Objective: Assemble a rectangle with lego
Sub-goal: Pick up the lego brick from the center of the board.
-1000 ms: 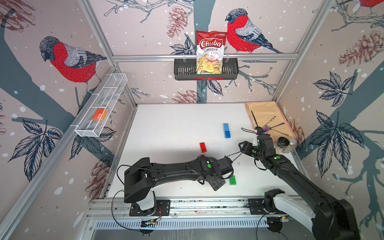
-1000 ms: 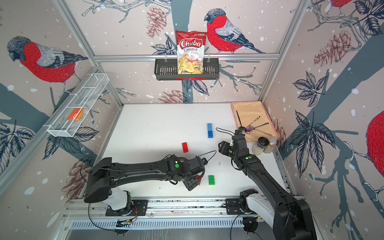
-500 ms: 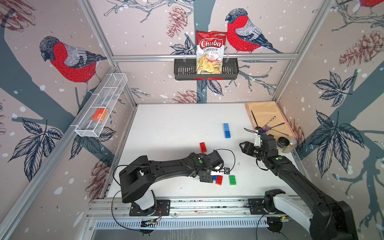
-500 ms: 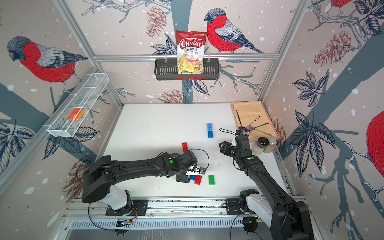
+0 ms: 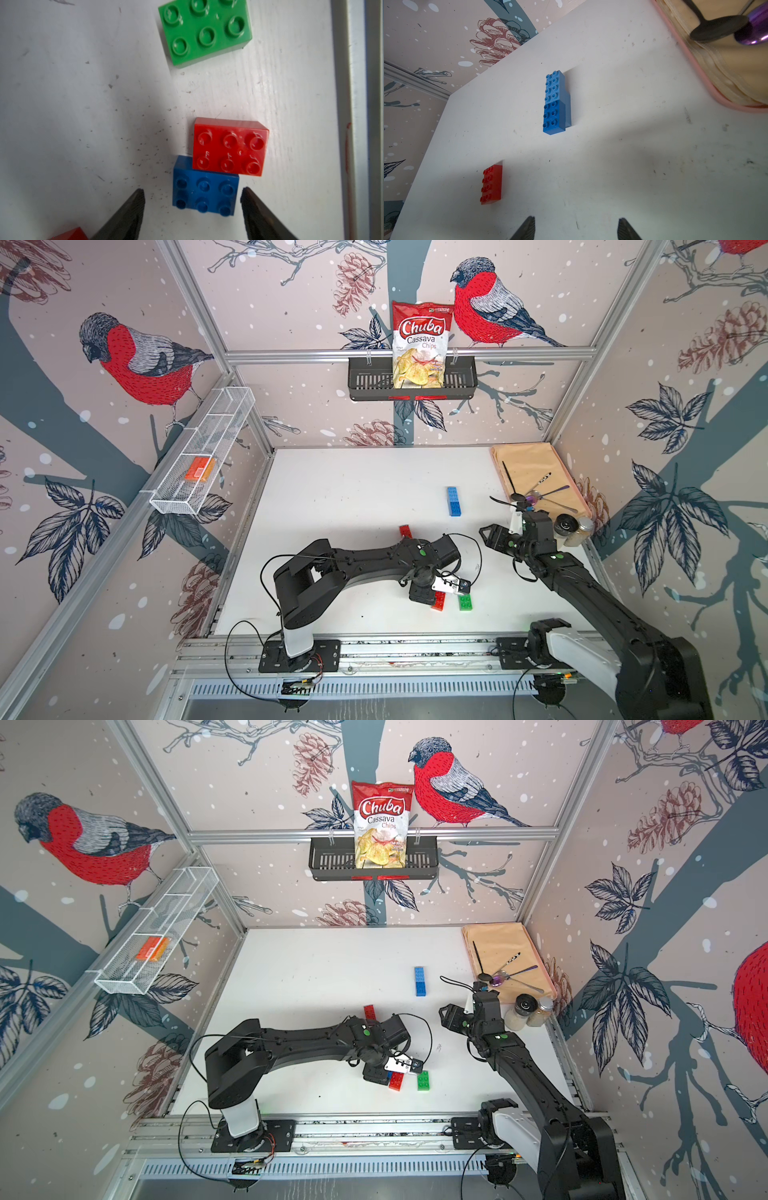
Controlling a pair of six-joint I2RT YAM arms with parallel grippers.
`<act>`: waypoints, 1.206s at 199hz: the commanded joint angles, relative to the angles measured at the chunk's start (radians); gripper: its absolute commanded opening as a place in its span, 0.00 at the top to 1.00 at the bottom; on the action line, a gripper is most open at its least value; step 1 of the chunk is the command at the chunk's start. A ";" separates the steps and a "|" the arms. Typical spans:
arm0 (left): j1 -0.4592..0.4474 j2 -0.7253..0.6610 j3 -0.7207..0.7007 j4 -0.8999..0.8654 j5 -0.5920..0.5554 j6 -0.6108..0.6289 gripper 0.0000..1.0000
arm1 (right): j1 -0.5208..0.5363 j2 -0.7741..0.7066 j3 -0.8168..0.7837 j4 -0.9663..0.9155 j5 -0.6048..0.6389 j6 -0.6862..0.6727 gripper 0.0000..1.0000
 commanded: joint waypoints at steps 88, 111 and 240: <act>0.001 0.051 -0.029 0.051 -0.089 -0.018 0.48 | -0.023 0.009 -0.010 0.043 -0.023 -0.025 0.34; 0.001 0.050 -0.043 0.079 -0.105 -0.035 0.50 | -0.026 0.007 -0.012 0.043 -0.021 -0.026 0.34; 0.074 -0.002 0.101 -0.002 -0.174 -0.927 0.59 | -0.037 0.002 -0.023 0.054 0.098 0.044 0.35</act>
